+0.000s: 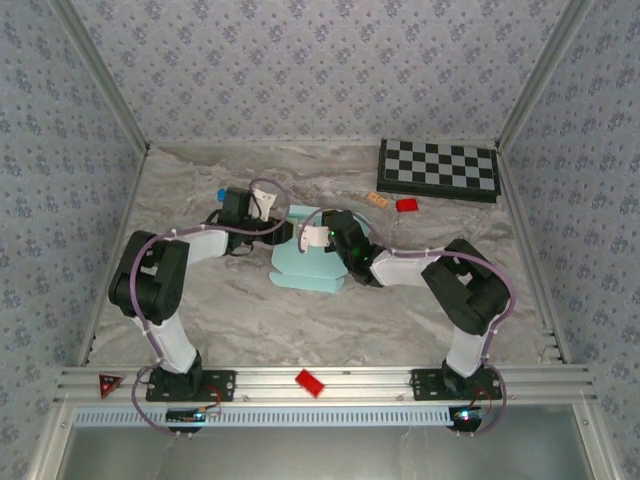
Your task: Fold the paper box
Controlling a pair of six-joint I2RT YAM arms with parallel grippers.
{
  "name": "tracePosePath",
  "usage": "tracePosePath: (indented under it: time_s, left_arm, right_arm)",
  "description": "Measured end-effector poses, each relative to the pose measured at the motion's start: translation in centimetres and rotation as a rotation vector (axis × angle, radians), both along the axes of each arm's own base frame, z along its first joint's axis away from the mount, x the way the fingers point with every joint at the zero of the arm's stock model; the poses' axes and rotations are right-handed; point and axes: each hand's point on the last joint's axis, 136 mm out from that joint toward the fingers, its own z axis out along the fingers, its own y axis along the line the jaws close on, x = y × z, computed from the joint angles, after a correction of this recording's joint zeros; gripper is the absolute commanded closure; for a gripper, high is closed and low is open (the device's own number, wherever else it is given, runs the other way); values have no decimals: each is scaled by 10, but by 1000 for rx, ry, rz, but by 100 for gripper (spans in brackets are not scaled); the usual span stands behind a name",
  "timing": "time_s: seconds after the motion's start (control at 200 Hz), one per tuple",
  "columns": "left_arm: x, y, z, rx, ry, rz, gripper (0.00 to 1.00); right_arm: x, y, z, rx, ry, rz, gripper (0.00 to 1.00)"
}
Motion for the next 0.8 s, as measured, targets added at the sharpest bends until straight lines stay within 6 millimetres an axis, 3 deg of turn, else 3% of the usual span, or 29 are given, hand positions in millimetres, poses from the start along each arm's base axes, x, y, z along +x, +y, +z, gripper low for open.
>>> tracePosePath:
  time_s: [0.8]
  left_arm:
    - [17, -2, -2, 20, -93, 66, 63]
  right_arm:
    - [0, 4, -1, 1, -3, 1, 100]
